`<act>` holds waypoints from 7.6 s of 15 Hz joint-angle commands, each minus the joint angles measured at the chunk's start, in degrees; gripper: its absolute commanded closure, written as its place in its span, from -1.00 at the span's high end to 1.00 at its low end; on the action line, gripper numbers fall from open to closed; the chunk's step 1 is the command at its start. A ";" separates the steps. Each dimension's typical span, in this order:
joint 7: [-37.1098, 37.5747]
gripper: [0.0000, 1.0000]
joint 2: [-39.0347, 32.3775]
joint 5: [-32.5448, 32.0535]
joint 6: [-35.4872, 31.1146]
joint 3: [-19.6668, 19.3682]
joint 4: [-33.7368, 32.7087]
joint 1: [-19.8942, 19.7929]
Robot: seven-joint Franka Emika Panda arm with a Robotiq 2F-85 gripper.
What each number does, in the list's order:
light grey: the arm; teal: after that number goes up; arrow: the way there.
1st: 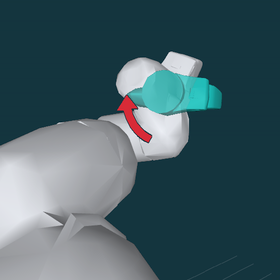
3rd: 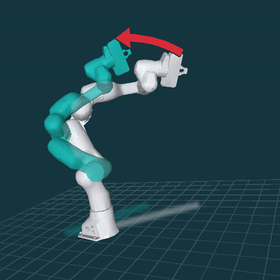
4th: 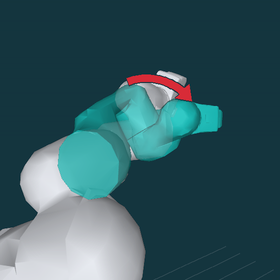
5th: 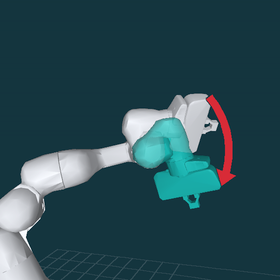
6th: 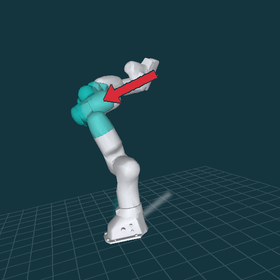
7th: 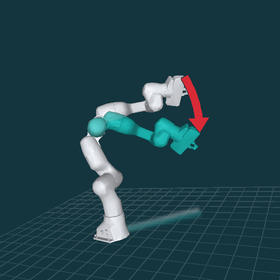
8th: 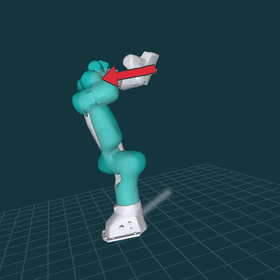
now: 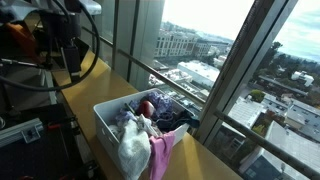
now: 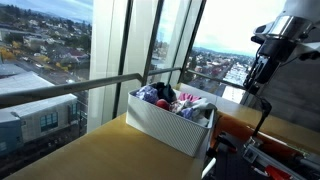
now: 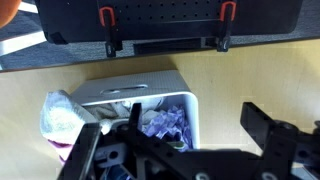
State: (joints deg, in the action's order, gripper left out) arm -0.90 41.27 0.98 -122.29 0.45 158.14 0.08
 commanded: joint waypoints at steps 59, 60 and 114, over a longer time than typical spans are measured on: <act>-3.64 -1.00 -37.59 3.72 3.57 -3.48 -41.44 -2.09; -2.96 -1.00 -36.11 3.88 4.67 -2.85 -42.72 -1.46; 14.85 -1.00 -84.05 -6.97 32.71 13.91 -126.31 29.61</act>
State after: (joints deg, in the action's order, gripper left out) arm 15.98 -41.14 -8.85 -89.46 14.01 33.14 34.82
